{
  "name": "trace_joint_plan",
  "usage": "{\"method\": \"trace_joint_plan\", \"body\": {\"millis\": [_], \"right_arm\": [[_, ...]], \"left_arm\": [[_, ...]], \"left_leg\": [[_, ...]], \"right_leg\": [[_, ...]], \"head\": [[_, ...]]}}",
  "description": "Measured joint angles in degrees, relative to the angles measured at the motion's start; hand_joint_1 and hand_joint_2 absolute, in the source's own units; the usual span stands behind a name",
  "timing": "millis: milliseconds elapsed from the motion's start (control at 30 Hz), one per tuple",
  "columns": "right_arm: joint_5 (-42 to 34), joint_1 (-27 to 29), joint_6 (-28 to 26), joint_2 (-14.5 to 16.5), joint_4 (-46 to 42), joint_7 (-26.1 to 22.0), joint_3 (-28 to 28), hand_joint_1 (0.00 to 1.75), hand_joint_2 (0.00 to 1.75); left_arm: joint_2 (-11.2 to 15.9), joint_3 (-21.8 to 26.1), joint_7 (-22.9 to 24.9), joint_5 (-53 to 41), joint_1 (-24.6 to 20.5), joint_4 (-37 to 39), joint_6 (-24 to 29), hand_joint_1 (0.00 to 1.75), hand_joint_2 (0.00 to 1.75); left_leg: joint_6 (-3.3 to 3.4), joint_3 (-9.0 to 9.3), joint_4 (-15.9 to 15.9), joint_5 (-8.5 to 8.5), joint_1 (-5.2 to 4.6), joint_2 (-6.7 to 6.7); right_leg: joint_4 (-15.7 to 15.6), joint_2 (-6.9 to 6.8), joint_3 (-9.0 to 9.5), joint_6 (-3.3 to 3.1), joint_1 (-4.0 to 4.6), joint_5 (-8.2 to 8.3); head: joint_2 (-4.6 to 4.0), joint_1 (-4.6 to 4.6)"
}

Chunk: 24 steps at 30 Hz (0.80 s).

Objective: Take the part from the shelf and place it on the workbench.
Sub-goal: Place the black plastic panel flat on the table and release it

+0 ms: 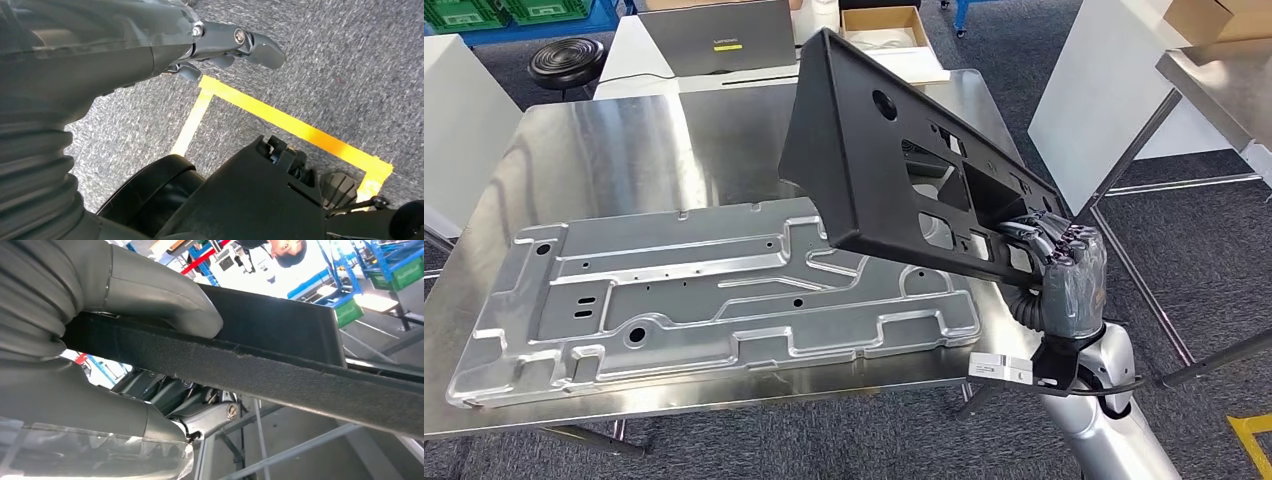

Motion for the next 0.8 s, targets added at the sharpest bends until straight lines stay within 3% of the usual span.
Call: {"method": "trace_joint_plan", "body": {"millis": [200,367,567,800], "right_arm": [[-0.88,-2.21,5.13,-1.43,0.4,2.45,-0.06,1.75,1.75],[-1.75,-11.05,13.53,-4.56,7.67,5.51,-0.09,1.75,1.75],[4.03,-27.8,16.51,-5.17,28.97,7.91,1.85,1.75,1.75],[12.35,-41.42,10.43,0.49,56.86,12.06,5.96,1.75,1.75]], "left_arm": [[0.0,-0.01,-0.2,0.02,0.0,0.0,-0.15,0.0,1.75],[0.0,-0.23,-0.34,-0.99,-0.16,0.0,-0.8,0.0,1.75],[0.0,-1.44,-0.22,-2.79,-0.89,-0.07,-2.05,0.0,1.75],[0.13,-3.31,-2.1,-3.6,-1.96,-0.27,-3.04,0.0,1.75]], "left_leg": [[-0.73,0.01,-0.17,0.33,0.0,0.02],[-0.87,0.0,-0.02,0.51,-0.14,0.05],[-0.69,-0.06,0.12,0.72,-0.34,-0.01],[-0.68,-0.06,0.16,0.72,-0.34,0.0]], "right_leg": [[0.01,-0.02,0.07,-0.27,-0.01,0.25],[-0.06,-0.02,0.21,-0.05,-0.31,0.61],[-0.28,-0.06,0.37,0.18,-0.39,0.9],[-0.39,-0.06,0.41,0.21,-0.4,0.95]], "head": [[0.0,-0.44],[0.0,-0.48],[0.0,-0.48],[0.0,-0.48]]}}
